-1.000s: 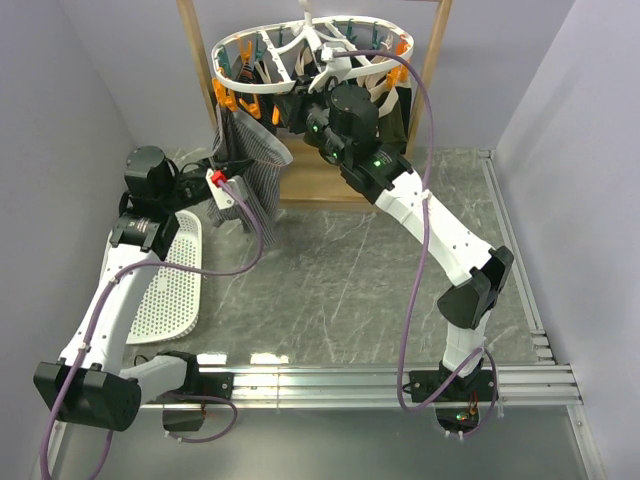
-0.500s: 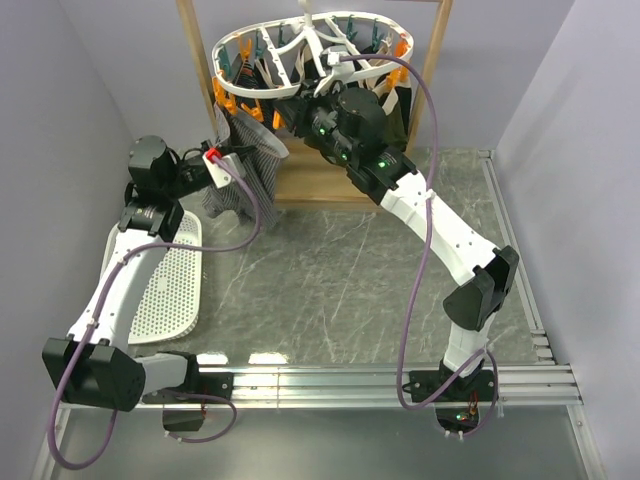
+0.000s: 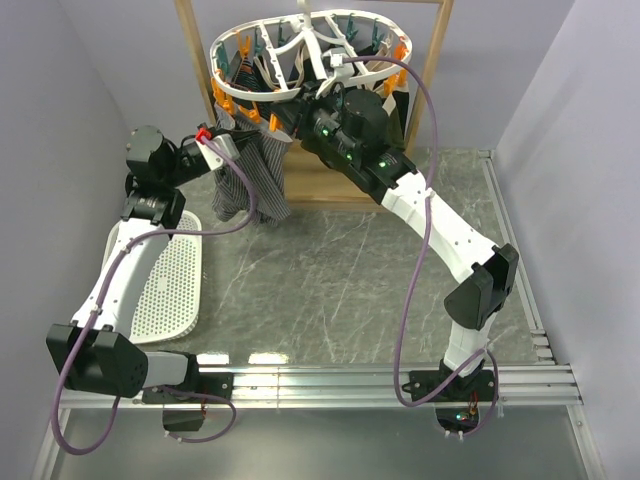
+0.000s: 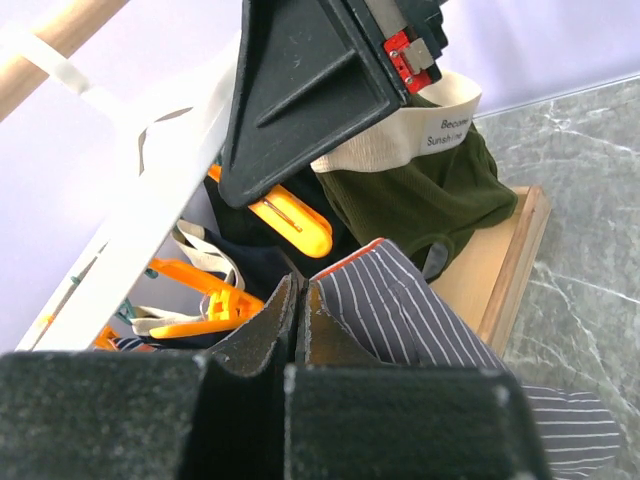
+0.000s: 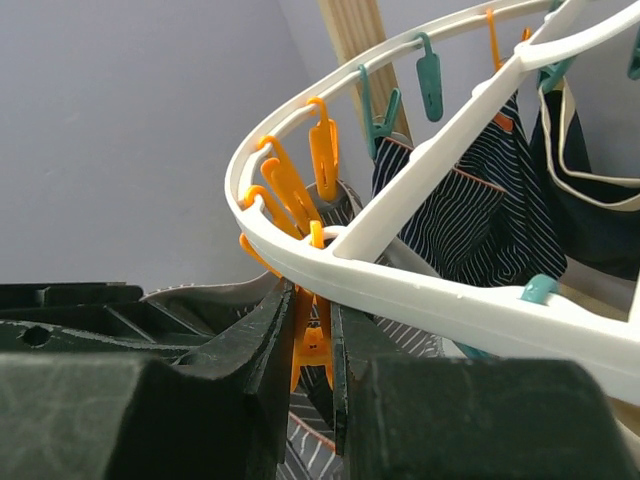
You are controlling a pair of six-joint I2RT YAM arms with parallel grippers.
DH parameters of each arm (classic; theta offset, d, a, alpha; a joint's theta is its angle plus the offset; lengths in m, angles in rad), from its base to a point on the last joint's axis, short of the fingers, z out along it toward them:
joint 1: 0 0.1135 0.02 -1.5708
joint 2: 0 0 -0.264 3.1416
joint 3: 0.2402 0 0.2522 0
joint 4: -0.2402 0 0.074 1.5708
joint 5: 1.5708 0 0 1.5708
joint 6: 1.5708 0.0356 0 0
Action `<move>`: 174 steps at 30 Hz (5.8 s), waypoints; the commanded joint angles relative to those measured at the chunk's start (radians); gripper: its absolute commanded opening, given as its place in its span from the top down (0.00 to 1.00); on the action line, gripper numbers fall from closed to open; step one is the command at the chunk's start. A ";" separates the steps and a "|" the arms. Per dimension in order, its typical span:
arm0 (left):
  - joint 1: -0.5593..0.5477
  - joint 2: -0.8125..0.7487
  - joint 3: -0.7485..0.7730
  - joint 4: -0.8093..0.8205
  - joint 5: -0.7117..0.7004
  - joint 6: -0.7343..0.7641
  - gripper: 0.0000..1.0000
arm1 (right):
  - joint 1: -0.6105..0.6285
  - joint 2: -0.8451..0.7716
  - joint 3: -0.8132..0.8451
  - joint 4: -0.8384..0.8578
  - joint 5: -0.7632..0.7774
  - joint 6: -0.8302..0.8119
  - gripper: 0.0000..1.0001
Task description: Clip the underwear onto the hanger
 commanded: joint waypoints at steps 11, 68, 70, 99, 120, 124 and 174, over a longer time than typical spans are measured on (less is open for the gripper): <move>0.003 0.018 0.047 0.109 0.041 -0.088 1.00 | -0.010 -0.048 -0.079 0.063 -0.223 0.106 1.00; 0.029 0.075 0.103 0.224 0.061 -0.335 1.00 | -0.082 -0.051 -0.248 0.393 -0.464 0.325 1.00; 0.032 0.075 0.108 0.232 0.059 -0.351 1.00 | -0.082 -0.053 -0.249 0.395 -0.467 0.322 1.00; 0.043 0.103 0.134 0.283 0.033 -0.469 1.00 | -0.083 -0.056 -0.299 0.519 -0.465 0.426 1.00; 0.041 0.152 0.143 0.438 -0.042 -0.788 1.00 | -0.086 -0.047 -0.309 0.545 -0.410 0.506 0.96; 0.041 0.150 0.142 0.430 -0.045 -0.786 1.00 | -0.085 -0.039 -0.305 0.543 -0.409 0.509 0.86; 0.041 -0.015 0.112 -0.206 0.156 -0.245 0.46 | -0.117 -0.209 -0.277 0.138 -0.300 0.170 0.06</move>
